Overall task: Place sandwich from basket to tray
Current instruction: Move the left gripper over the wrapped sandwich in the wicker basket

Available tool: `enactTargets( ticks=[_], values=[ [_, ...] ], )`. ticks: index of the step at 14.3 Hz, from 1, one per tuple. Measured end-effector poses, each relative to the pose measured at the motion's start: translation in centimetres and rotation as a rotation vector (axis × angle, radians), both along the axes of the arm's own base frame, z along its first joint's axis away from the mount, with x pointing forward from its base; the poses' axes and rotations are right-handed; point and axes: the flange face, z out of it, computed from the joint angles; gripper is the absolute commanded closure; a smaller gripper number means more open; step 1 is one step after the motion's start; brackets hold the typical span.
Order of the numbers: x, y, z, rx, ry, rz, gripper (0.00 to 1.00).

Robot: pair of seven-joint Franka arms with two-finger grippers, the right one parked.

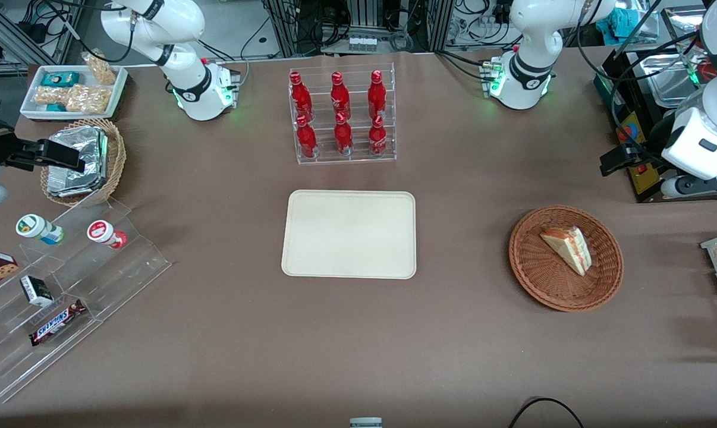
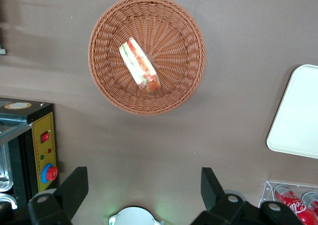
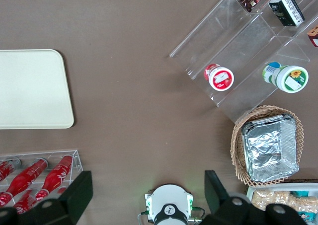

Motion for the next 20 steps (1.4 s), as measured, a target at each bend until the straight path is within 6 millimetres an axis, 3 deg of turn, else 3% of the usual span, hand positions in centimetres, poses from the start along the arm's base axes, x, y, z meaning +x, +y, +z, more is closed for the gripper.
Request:
enactTargets(
  ticks=[7, 10, 14, 17, 20],
  values=[
    [-0.1, 0.4, -0.1, 0.0, 0.01, 0.009, 0.0],
    [0.6, 1.5, -2.0, 0.004, 0.051, 0.067, 0.0],
    [2.6, 5.2, -7.5, -0.009, 0.128, 0.135, 0.0],
    [3.7, 5.5, -13.4, -0.015, 0.098, 0.145, 0.0],
    [3.0, 5.7, -19.5, -0.016, 0.039, 0.159, 0.0]
  ],
)
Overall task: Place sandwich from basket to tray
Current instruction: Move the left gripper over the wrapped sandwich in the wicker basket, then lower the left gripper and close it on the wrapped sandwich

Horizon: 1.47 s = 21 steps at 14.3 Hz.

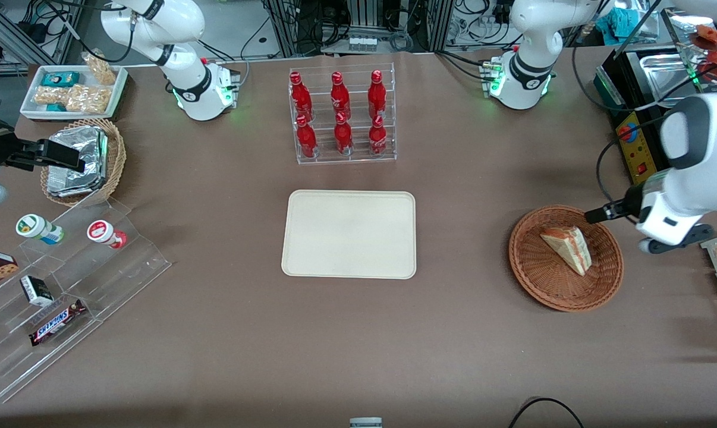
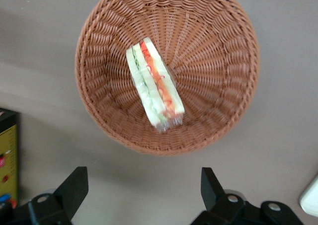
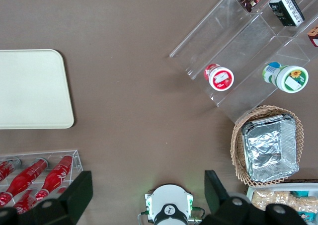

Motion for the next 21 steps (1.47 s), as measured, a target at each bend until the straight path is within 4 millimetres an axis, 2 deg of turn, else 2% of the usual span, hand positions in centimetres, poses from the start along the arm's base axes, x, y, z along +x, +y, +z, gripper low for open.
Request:
enactTargets(
  ticks=[2, 4, 11, 14, 21],
  values=[
    [-0.9, 0.4, -2.8, 0.004, -0.017, 0.024, 0.0],
    [-1.5, 0.4, -4.3, 0.008, -0.024, 0.046, 0.0],
    [-2.1, 0.3, -6.5, 0.015, -0.061, 0.097, 0.0],
    [-1.6, 0.1, -7.6, 0.024, -0.084, 0.192, 0.0],
    [-0.9, 0.0, -10.6, 0.015, -0.099, 0.218, 0.0]
  ],
)
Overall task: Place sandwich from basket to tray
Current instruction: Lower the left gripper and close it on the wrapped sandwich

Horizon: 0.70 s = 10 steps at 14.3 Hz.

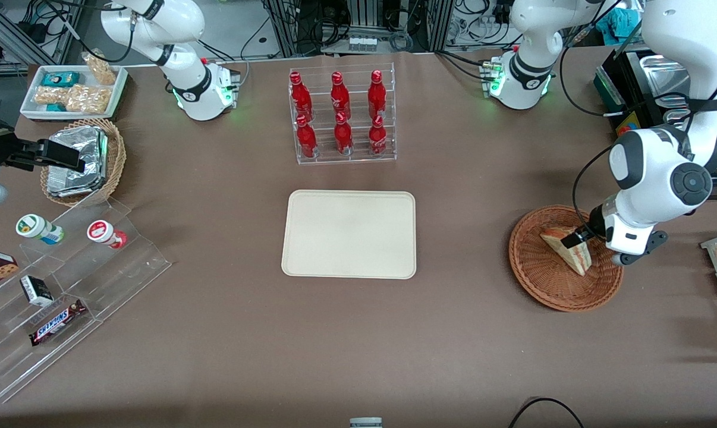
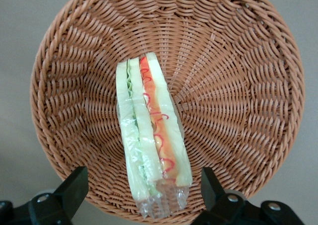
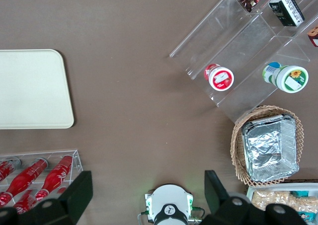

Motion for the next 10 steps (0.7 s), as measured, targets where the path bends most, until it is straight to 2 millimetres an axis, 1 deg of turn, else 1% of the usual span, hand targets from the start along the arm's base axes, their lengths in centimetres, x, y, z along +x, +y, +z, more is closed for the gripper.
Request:
enactTargets(
  ticks=[2, 3, 4, 5, 7, 9, 10],
  values=[
    [0.1, 0.0, -0.7, -0.002, -0.003, 0.001, 0.0],
    [0.2, 0.0, -1.1, -0.004, -0.003, 0.002, 0.02],
    [0.2, 0.0, -1.5, -0.005, -0.001, 0.002, 0.09],
    [0.2, -0.1, -1.9, -0.007, 0.002, 0.002, 0.18],
    [0.1, -0.1, -2.4, -0.008, 0.01, 0.003, 0.44],
    [0.1, -0.1, -2.6, -0.009, 0.012, 0.003, 0.6],
    [0.1, -0.1, -2.6, -0.009, 0.012, 0.003, 0.67]
  ],
)
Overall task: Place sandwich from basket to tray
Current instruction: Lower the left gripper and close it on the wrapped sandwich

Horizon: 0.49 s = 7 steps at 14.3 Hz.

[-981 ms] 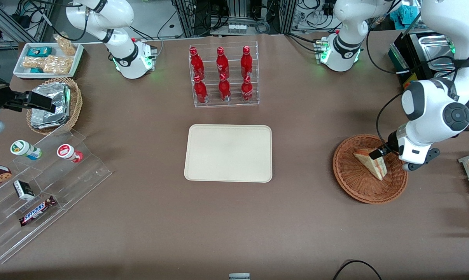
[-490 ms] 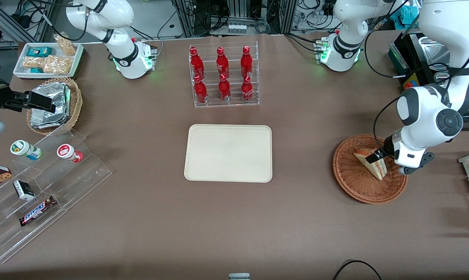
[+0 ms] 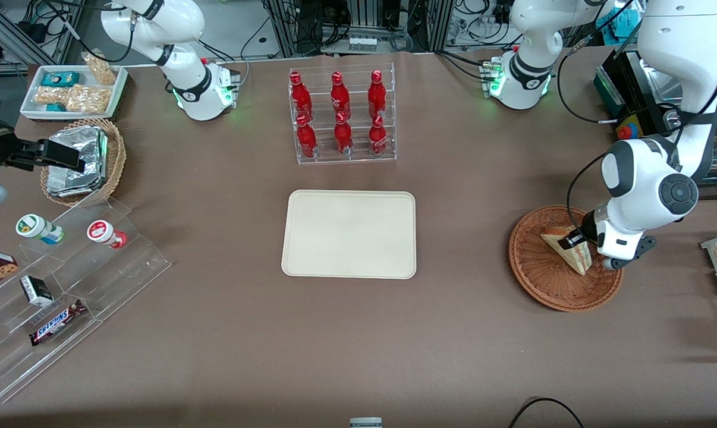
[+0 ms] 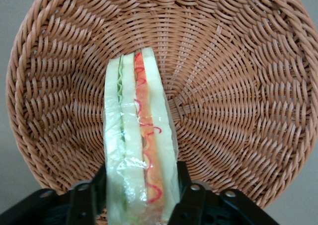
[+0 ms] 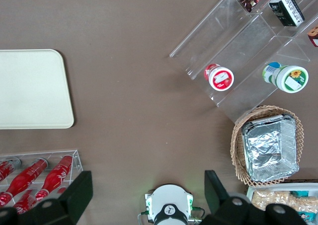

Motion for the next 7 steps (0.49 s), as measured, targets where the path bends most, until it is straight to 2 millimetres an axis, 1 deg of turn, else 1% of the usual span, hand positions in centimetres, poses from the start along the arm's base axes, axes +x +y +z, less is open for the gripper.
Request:
enactTargets(
  ticks=[2, 3, 5, 7],
  values=[
    [0.0, 0.0, 0.0, 0.0, 0.0, 0.0, 0.73],
    [0.0, 0.0, 0.0, 0.0, 0.0, 0.0, 0.75],
    [0.2, 0.0, 0.2, 0.0, -0.006, -0.001, 0.75],
    [0.6, -0.3, 1.1, 0.0, -0.009, -0.006, 0.75]
  ],
)
